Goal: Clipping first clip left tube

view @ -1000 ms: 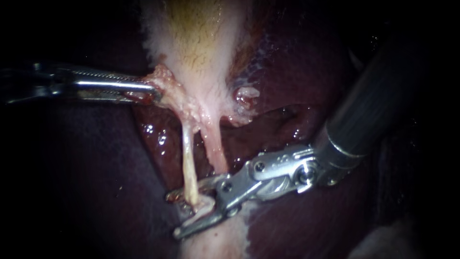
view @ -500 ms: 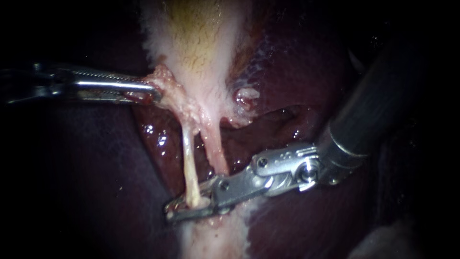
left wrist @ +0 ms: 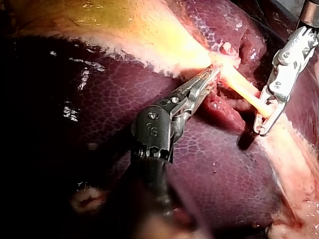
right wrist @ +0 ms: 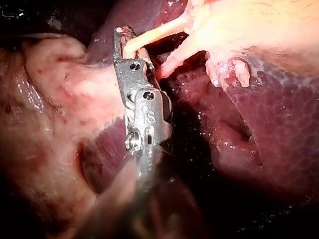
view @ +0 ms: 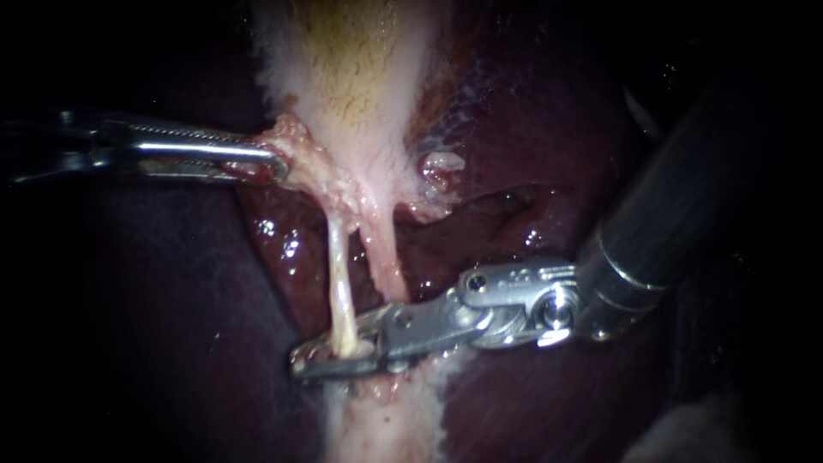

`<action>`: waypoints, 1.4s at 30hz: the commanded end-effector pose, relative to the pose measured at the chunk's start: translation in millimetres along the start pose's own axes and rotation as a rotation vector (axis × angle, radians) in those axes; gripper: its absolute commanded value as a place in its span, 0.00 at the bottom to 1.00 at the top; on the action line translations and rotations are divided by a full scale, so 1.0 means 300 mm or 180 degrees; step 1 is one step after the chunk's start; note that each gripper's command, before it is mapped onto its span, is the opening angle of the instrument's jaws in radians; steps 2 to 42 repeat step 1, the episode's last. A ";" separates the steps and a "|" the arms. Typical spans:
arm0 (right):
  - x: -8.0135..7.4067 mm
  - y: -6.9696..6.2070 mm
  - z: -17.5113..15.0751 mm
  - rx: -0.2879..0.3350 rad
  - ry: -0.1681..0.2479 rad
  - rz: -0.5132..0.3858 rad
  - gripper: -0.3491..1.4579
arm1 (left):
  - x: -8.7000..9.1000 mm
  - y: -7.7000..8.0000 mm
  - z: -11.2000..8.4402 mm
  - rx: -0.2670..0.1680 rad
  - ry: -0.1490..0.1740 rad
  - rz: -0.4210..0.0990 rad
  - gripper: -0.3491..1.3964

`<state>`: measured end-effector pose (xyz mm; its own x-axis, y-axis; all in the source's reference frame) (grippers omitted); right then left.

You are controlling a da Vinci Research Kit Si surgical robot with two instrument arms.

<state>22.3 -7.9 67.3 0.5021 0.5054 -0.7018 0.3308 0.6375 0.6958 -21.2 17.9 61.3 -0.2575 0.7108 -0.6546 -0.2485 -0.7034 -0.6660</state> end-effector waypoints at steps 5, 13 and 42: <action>-0.0001 0.0001 0.000 0.0001 -0.0001 -0.0001 0.00 | 0.0000 0.0000 0.0000 -0.0003 0.0000 0.0000 0.00; -0.0001 0.0001 0.000 0.0001 -0.0001 -0.0001 0.00 | 0.0000 0.0000 0.0000 -0.0003 0.0000 0.0000 0.00; -0.0001 0.0001 0.000 0.0001 -0.0001 -0.0001 0.00 | 0.0000 0.0000 0.0000 -0.0003 0.0000 0.0000 0.00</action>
